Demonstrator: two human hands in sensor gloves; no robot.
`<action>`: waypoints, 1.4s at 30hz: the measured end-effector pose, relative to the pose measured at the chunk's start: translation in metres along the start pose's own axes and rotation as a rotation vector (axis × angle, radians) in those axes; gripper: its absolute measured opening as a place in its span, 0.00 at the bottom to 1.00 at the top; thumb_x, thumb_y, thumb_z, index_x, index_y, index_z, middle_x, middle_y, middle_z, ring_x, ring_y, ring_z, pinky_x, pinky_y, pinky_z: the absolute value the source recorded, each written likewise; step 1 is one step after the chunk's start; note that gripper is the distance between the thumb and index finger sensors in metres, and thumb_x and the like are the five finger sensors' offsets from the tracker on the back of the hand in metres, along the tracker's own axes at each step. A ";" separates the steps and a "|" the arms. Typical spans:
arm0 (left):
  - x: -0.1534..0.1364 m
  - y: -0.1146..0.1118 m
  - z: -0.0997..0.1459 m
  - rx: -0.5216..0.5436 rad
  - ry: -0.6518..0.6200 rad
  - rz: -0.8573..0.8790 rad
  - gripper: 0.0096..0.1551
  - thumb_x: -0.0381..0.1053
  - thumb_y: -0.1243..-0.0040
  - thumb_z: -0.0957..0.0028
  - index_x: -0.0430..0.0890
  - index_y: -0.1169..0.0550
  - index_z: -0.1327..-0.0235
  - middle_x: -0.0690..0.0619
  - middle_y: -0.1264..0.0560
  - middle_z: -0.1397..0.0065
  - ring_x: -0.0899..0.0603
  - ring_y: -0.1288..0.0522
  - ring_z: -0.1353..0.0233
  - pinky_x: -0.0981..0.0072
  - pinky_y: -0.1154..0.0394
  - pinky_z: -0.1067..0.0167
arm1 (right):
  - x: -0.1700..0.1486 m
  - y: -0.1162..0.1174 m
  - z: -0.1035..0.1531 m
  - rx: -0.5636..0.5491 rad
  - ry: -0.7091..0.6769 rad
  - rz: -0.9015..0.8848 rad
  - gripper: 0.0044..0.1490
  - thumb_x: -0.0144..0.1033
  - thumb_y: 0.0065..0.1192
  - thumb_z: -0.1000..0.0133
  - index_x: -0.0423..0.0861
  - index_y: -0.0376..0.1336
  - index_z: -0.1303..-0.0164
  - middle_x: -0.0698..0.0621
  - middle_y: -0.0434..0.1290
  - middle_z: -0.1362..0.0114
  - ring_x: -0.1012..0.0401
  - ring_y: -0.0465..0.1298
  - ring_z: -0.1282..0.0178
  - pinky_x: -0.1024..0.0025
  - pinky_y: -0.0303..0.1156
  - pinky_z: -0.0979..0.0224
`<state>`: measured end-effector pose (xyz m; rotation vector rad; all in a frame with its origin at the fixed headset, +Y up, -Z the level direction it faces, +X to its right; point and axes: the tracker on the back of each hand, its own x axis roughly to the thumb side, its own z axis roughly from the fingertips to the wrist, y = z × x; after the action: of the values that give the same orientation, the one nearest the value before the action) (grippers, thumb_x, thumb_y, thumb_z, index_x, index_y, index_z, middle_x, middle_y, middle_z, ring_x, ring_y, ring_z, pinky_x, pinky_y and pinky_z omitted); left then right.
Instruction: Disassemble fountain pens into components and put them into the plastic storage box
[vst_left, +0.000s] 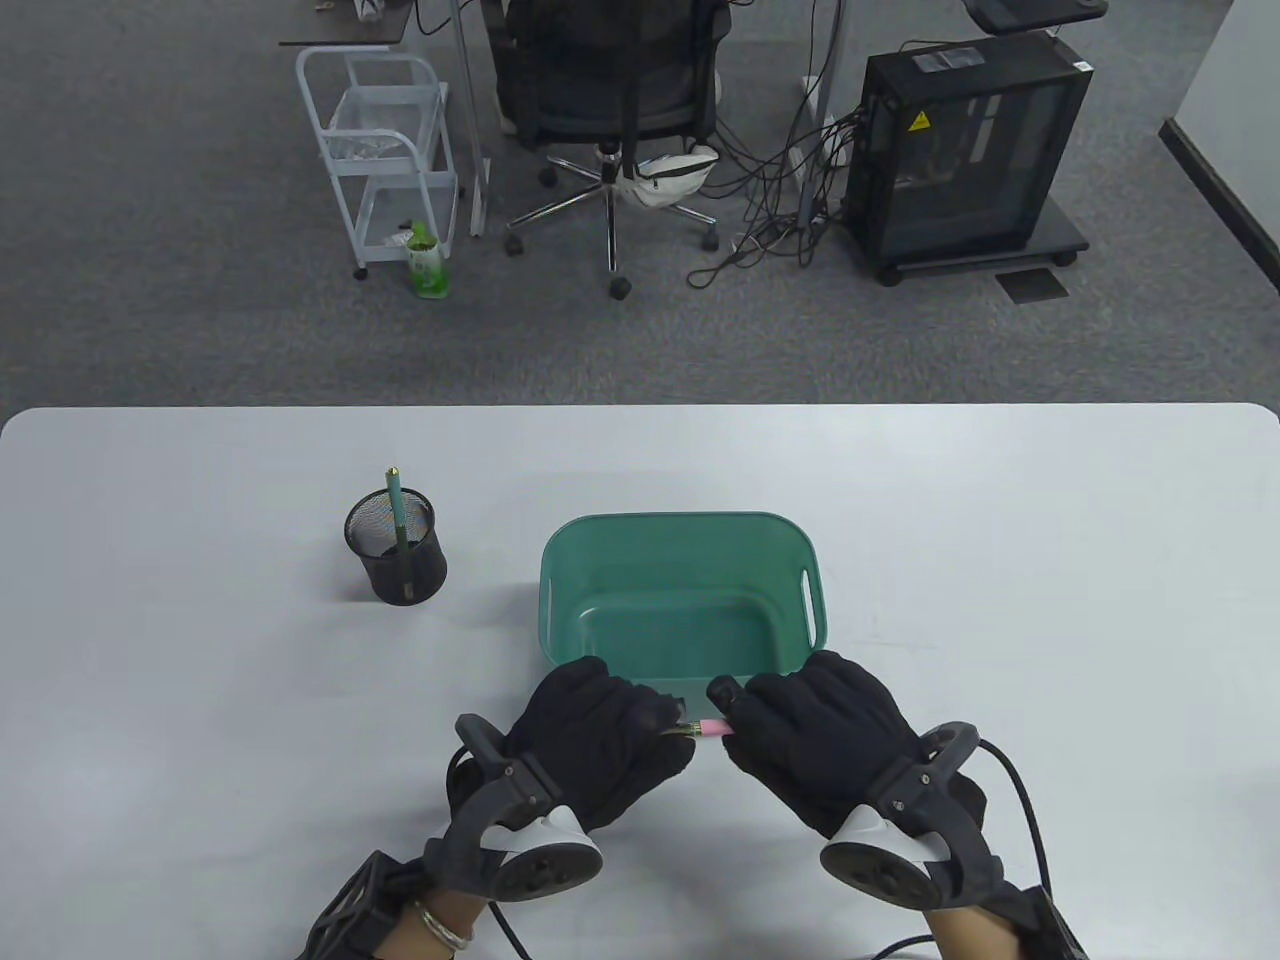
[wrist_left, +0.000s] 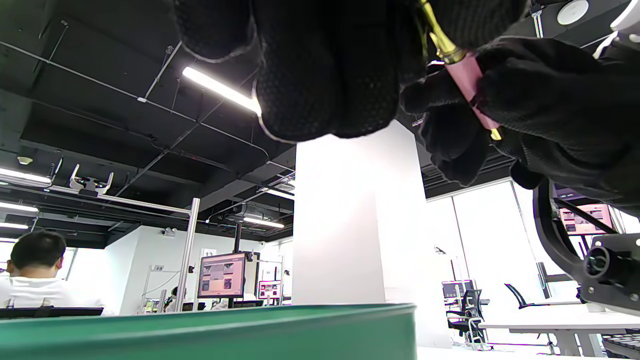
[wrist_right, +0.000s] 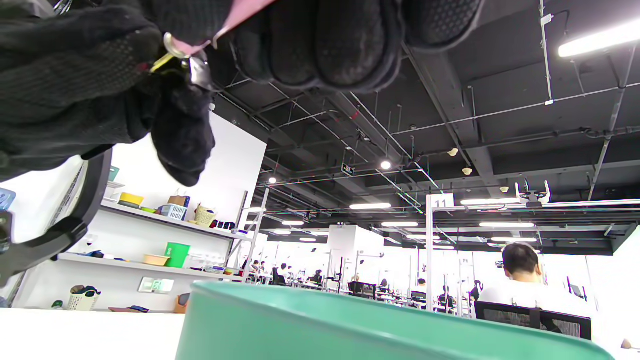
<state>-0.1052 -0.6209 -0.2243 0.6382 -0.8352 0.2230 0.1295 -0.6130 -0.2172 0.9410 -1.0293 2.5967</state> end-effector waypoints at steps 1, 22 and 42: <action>0.000 0.000 0.000 0.000 0.000 0.002 0.26 0.62 0.53 0.30 0.43 0.20 0.42 0.53 0.14 0.45 0.48 0.15 0.46 0.48 0.28 0.30 | 0.000 0.000 0.000 0.001 0.000 -0.001 0.29 0.55 0.55 0.40 0.59 0.69 0.31 0.57 0.74 0.35 0.63 0.77 0.42 0.56 0.67 0.23; -0.003 0.000 0.001 0.006 0.007 0.010 0.35 0.68 0.55 0.32 0.43 0.25 0.28 0.50 0.16 0.38 0.45 0.17 0.40 0.46 0.30 0.29 | 0.000 0.001 0.000 0.002 0.000 0.002 0.29 0.55 0.55 0.40 0.59 0.69 0.31 0.57 0.74 0.35 0.63 0.77 0.41 0.56 0.67 0.23; 0.000 0.000 0.000 0.012 -0.006 -0.004 0.25 0.62 0.49 0.31 0.44 0.22 0.39 0.52 0.15 0.43 0.48 0.16 0.44 0.48 0.29 0.29 | 0.000 0.000 0.000 -0.004 0.001 0.004 0.29 0.55 0.55 0.40 0.59 0.69 0.31 0.57 0.74 0.35 0.63 0.77 0.41 0.56 0.67 0.23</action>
<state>-0.1052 -0.6211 -0.2237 0.6521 -0.8391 0.2227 0.1295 -0.6129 -0.2171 0.9381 -1.0364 2.5973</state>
